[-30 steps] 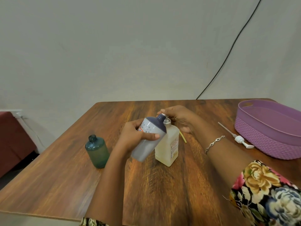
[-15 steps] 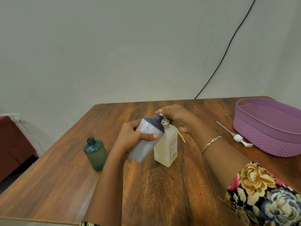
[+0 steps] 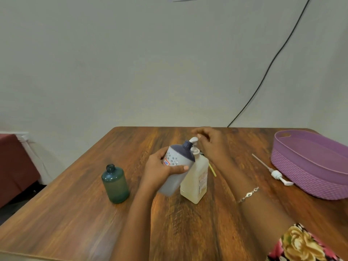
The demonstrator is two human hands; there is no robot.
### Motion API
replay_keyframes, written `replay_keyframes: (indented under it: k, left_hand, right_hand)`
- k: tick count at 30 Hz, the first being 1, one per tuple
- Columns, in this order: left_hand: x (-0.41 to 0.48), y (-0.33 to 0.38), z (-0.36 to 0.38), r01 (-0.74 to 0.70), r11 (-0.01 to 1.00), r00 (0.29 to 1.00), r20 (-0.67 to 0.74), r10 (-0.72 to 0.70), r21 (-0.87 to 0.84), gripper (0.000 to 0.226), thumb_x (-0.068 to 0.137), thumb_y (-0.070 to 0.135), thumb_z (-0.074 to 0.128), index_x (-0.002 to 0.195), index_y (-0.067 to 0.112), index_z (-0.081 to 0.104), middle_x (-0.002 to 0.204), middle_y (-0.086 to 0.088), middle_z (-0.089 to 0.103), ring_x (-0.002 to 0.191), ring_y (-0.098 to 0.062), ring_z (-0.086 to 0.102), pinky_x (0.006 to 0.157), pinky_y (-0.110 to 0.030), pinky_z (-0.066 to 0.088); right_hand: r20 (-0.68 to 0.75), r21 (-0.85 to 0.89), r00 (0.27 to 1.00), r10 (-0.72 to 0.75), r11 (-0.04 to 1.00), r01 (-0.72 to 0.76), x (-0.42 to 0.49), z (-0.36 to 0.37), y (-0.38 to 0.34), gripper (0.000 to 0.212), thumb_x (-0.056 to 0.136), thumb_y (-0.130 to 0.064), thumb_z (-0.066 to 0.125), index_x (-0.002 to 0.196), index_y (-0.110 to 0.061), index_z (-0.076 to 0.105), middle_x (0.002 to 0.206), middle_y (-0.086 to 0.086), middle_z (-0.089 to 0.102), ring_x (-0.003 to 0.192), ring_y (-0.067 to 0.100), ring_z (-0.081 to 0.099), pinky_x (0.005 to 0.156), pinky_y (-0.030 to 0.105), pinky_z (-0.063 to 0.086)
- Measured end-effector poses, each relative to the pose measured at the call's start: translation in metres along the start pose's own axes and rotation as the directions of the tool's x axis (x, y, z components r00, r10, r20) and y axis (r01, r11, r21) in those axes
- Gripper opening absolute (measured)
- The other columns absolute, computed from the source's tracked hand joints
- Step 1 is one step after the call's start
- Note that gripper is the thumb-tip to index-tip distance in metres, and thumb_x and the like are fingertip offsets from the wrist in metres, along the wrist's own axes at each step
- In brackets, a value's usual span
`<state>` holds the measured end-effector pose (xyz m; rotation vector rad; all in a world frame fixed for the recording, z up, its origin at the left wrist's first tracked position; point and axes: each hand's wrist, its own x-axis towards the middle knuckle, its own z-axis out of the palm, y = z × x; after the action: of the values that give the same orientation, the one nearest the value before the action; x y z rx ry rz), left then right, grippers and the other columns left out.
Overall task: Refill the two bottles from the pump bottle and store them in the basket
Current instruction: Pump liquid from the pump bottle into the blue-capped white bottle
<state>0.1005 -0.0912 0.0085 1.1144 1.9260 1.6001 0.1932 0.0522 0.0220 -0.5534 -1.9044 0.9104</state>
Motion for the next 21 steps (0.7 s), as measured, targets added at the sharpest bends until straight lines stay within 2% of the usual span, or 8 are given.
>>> replay_keyframes:
  k: [2,5,7,9,10,13,16,21]
  left_hand:
    - [-0.001,-0.001,0.001,-0.024,1.000,0.999,-0.020,0.025,0.007,0.053,0.057,0.026,0.086,0.100,0.036,0.056,0.097,0.010,0.064,0.087,-0.012,0.061,0.072,-0.033,0.054]
    - [-0.001,-0.003,0.004,-0.044,0.999,0.998,-0.049,0.045,0.031,0.054,0.055,0.032,0.085,0.097,0.040,0.051,0.096,0.015,0.061,0.087,-0.007,0.059,0.073,-0.030,0.053]
    - [-0.002,-0.006,0.006,-0.046,0.998,0.997,-0.068,0.049,0.039,0.056,0.059,0.028,0.086,0.102,0.037,0.051,0.097,0.015,0.060,0.088,-0.007,0.058,0.075,-0.032,0.053]
    - [-0.003,-0.007,0.008,-0.049,0.997,0.995,-0.083,0.054,0.060,0.060,0.059,0.031,0.086,0.108,0.033,0.052,0.098,0.015,0.060,0.089,-0.006,0.058,0.075,-0.033,0.053]
    - [-0.003,-0.008,0.008,-0.051,0.996,0.994,-0.091,0.058,0.074,0.060,0.060,0.031,0.086,0.109,0.033,0.052,0.097,0.016,0.059,0.088,-0.005,0.057,0.074,-0.031,0.052]
    - [-0.003,-0.007,0.009,-0.064,0.989,0.992,-0.102,0.078,0.132,0.051,0.062,0.029,0.084,0.098,0.040,0.050,0.090,0.021,0.056,0.082,0.001,0.053,0.067,-0.023,0.047]
    - [-0.004,-0.007,0.010,-0.067,0.985,0.990,-0.113,0.086,0.158,0.047,0.062,0.030,0.084,0.086,0.046,0.046,0.086,0.022,0.055,0.080,0.002,0.052,0.066,-0.023,0.046]
    - [-0.004,-0.013,0.010,-0.043,0.984,0.990,-0.128,0.066,0.174,0.049,0.061,0.036,0.083,0.094,0.045,0.049,0.095,0.016,0.058,0.085,-0.003,0.055,0.068,-0.024,0.046]
  right_hand:
    - [-0.015,-0.092,0.991,-0.133,0.987,0.131,-0.009,-0.002,0.003,0.027,0.084,0.010,0.049,0.093,-0.005,0.070,0.090,-0.003,0.064,0.083,0.008,0.059,0.072,0.006,0.044]
    - [0.000,-0.171,0.976,-0.218,0.962,0.214,-0.018,-0.004,0.003,0.032,0.081,0.014,0.049,0.096,-0.003,0.071,0.096,0.004,0.067,0.087,0.011,0.059,0.077,0.000,0.039]
    - [0.001,-0.217,0.968,-0.253,0.944,0.247,-0.019,-0.005,0.000,0.030,0.081,0.006,0.047,0.098,-0.002,0.071,0.099,0.007,0.069,0.088,0.015,0.059,0.078,0.002,0.037]
    - [0.003,-0.269,0.953,-0.304,0.917,0.294,-0.020,-0.002,-0.003,0.030,0.080,-0.006,0.045,0.095,-0.002,0.071,0.097,0.009,0.069,0.086,0.018,0.061,0.079,0.014,0.040]
    - [0.000,-0.283,0.949,-0.316,0.910,0.303,-0.020,-0.001,-0.003,0.032,0.078,-0.008,0.044,0.093,-0.002,0.072,0.095,0.009,0.070,0.085,0.019,0.061,0.077,0.018,0.041]
    - [-0.008,-0.266,0.954,-0.301,0.920,0.288,-0.018,0.000,-0.005,0.036,0.074,-0.008,0.039,0.088,-0.001,0.071,0.090,0.010,0.068,0.081,0.019,0.059,0.071,0.016,0.040]
    - [-0.038,-0.261,0.951,-0.307,0.922,0.287,-0.018,0.006,-0.002,0.034,0.073,-0.009,0.038,0.082,-0.002,0.071,0.084,0.009,0.067,0.077,0.020,0.059,0.067,0.026,0.045]
    - [-0.068,-0.328,0.942,-0.327,0.900,0.289,-0.015,0.018,0.007,0.022,0.063,0.007,0.046,0.065,-0.005,0.064,0.067,0.007,0.062,0.062,0.025,0.056,0.054,0.032,0.045]
